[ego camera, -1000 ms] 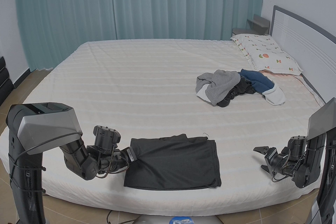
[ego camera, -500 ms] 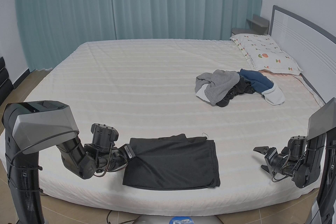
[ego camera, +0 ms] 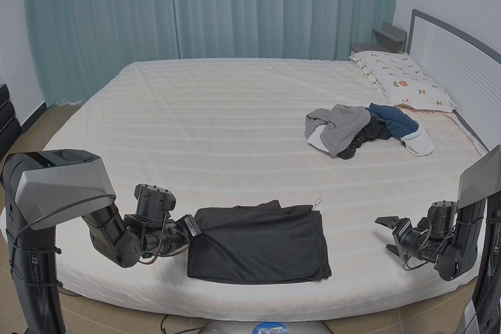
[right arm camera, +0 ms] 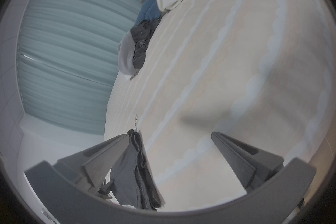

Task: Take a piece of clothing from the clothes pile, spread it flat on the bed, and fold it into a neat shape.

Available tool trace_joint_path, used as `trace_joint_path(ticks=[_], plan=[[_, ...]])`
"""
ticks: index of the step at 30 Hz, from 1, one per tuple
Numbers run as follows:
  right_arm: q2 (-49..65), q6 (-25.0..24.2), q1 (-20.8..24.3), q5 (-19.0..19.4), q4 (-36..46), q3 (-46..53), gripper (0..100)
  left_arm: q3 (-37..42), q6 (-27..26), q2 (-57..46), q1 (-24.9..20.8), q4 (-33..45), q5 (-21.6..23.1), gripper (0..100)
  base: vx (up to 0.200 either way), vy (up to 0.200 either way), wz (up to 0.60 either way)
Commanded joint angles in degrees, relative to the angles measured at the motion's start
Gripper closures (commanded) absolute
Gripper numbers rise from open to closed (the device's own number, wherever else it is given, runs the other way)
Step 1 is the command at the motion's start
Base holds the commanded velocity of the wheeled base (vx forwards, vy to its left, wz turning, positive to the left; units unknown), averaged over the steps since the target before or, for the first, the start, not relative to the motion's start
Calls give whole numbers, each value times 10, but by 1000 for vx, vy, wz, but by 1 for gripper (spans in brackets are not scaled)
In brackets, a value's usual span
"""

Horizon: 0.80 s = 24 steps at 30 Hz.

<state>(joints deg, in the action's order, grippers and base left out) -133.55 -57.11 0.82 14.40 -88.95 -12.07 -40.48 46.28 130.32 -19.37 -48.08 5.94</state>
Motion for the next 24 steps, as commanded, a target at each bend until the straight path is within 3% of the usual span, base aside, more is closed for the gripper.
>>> trace_joint_path(ticks=[1, 3, 24], plan=[[3, 0, 14, -2, -8, 2, 0, 1, 0, -1, 0, 0, 0, 100, 0, 200, 0], [3, 0, 14, -2, -8, 6, 0, 1, 0, -1, 1, 0, 0, 100, 0, 200, 0], [2, 1, 15, -3, -8, 13, 0, 4, 0, -5, -1, 15, 0, 100, 0, 0, 0]])
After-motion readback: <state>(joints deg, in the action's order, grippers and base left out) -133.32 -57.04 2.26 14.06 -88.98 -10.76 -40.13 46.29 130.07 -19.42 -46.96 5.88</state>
